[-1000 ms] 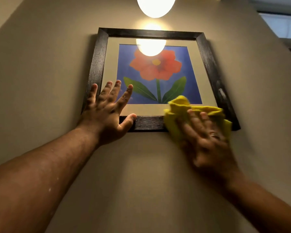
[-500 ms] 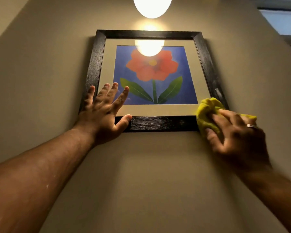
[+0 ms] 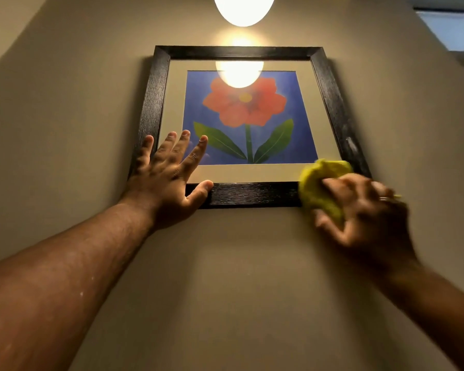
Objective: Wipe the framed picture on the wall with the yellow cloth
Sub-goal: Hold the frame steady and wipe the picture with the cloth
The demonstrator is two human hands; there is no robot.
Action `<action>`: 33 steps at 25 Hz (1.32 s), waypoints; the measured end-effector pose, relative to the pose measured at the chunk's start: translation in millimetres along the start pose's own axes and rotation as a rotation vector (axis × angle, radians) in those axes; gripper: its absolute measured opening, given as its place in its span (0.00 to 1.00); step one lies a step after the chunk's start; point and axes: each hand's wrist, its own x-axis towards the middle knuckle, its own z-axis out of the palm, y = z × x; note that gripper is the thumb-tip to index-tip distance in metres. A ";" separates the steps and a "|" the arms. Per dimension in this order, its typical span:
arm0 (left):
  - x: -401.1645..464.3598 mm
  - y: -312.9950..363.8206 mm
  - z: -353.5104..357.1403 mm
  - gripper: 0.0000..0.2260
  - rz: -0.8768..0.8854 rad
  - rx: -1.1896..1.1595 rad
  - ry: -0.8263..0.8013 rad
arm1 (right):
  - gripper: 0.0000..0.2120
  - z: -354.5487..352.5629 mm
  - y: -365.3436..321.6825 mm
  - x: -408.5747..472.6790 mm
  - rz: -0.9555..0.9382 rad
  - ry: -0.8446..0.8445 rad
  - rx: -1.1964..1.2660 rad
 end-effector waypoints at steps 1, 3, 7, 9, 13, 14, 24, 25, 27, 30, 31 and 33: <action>-0.1 -0.4 0.3 0.35 -0.001 0.000 0.006 | 0.32 -3.3 14.7 -0.2 0.145 0.011 -0.011; 0.3 -0.3 0.7 0.35 -0.002 0.003 0.016 | 0.32 -2.1 1.6 4.1 0.238 0.006 0.019; 0.4 -1.3 3.5 0.35 0.005 -0.007 0.031 | 0.27 16.5 -100.1 19.0 -0.214 -0.131 0.260; 0.1 -2.9 3.5 0.34 0.014 -0.019 0.021 | 0.27 21.0 -109.6 14.9 -0.332 -0.165 0.256; -0.2 -2.2 2.8 0.34 0.009 -0.018 0.001 | 0.30 18.3 -17.0 -0.4 -0.193 -0.088 0.125; -0.4 -1.3 2.6 0.34 0.013 -0.015 -0.002 | 0.32 14.3 6.8 4.5 -0.092 -0.073 0.103; 1.2 0.1 0.1 0.35 0.005 0.005 -0.011 | 0.30 18.0 -18.0 10.3 -0.388 -0.111 0.144; 0.2 -0.5 0.3 0.35 0.012 0.011 -0.011 | 0.32 14.5 4.2 15.8 -0.287 -0.103 0.119; -0.2 -1.4 1.4 0.34 0.027 0.007 0.008 | 0.33 12.3 36.4 40.9 -0.134 -0.114 0.087; 1.5 -0.9 2.3 0.34 0.040 0.004 0.013 | 0.30 20.6 32.9 131.4 0.024 -0.219 0.208; 0.7 -1.0 2.6 0.34 0.027 0.002 0.015 | 0.30 17.2 25.0 154.5 0.066 -0.271 0.260; 0.7 -0.9 3.0 0.34 0.006 -0.006 0.014 | 0.30 11.0 30.7 163.2 0.033 -0.311 0.279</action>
